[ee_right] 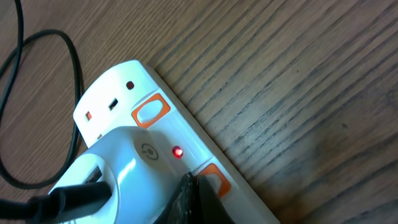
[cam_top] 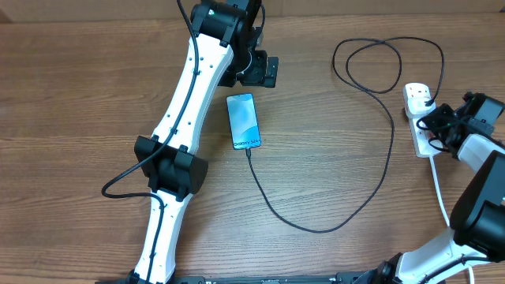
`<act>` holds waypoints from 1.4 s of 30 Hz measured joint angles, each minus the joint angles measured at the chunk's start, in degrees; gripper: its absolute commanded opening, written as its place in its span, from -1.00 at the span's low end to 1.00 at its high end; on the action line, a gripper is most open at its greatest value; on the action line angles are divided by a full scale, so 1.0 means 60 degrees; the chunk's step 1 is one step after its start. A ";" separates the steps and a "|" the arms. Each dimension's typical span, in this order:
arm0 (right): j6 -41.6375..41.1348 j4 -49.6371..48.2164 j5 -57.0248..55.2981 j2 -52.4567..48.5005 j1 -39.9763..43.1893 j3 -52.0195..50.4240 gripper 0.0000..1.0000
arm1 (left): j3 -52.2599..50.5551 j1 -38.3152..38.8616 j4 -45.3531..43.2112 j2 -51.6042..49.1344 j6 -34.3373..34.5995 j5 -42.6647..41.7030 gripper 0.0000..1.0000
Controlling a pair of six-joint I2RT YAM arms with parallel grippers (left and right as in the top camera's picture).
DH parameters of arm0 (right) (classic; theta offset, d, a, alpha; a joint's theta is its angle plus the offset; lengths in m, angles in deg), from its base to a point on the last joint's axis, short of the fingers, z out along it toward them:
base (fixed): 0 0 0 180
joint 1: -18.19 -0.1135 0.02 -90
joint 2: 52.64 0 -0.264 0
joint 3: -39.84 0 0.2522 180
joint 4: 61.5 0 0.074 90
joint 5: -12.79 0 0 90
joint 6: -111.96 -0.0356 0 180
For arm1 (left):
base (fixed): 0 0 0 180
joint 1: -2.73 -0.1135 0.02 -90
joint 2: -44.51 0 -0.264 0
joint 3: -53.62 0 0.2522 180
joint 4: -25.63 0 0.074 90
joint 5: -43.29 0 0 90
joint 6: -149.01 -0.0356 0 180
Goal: Plug charger to phone and switch on socket
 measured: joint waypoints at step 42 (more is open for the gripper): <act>0.1810 0.8422 0.2871 1.0965 -0.3082 0.1894 0.35 | -0.0612 -0.0022 0.0616 0.6200 -0.0681 0.0000 0.91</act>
